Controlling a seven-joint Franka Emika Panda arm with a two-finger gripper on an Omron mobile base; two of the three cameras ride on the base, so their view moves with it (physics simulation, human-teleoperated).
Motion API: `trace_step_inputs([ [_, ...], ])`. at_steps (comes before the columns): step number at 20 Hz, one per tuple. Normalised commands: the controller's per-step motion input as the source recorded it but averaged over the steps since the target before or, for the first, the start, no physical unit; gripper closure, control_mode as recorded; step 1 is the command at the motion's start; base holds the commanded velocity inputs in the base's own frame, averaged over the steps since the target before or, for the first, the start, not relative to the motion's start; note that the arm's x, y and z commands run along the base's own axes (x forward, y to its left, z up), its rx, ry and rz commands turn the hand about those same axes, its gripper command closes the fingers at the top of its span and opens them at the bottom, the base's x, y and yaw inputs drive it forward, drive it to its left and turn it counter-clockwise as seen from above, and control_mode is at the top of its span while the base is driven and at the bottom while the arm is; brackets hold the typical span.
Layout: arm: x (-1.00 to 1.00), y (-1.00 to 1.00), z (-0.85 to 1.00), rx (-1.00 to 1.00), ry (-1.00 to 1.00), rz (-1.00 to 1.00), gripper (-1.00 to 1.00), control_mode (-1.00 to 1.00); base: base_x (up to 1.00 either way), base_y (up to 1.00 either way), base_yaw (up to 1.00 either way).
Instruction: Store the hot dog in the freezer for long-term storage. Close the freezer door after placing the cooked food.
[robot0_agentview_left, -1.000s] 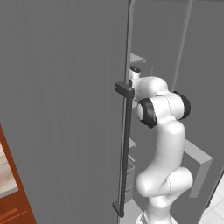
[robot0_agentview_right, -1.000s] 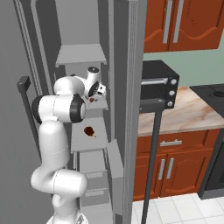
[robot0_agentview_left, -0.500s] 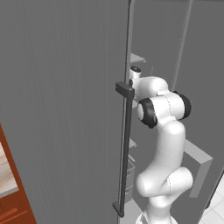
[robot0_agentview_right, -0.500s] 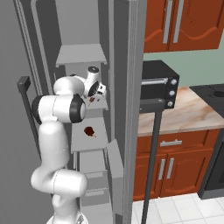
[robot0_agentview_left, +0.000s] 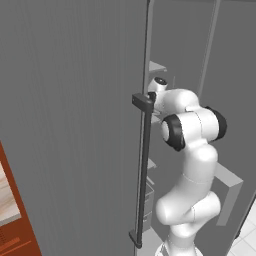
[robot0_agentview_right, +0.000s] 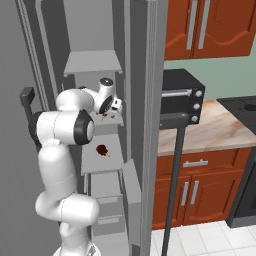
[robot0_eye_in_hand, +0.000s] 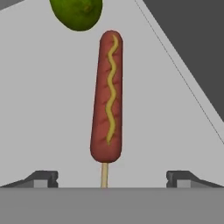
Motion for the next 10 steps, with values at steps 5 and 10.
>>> trace_step_inputs([
  [5, -0.7, -0.02, 0.3, 0.0, 0.0, 0.0, -1.0, -1.0, 0.0, 0.0, 0.0],
  [10, -0.76, 0.0, 0.41, 0.0, 0.0, 0.0, -1.0, -1.0, 0.0, 0.0, 0.0],
])
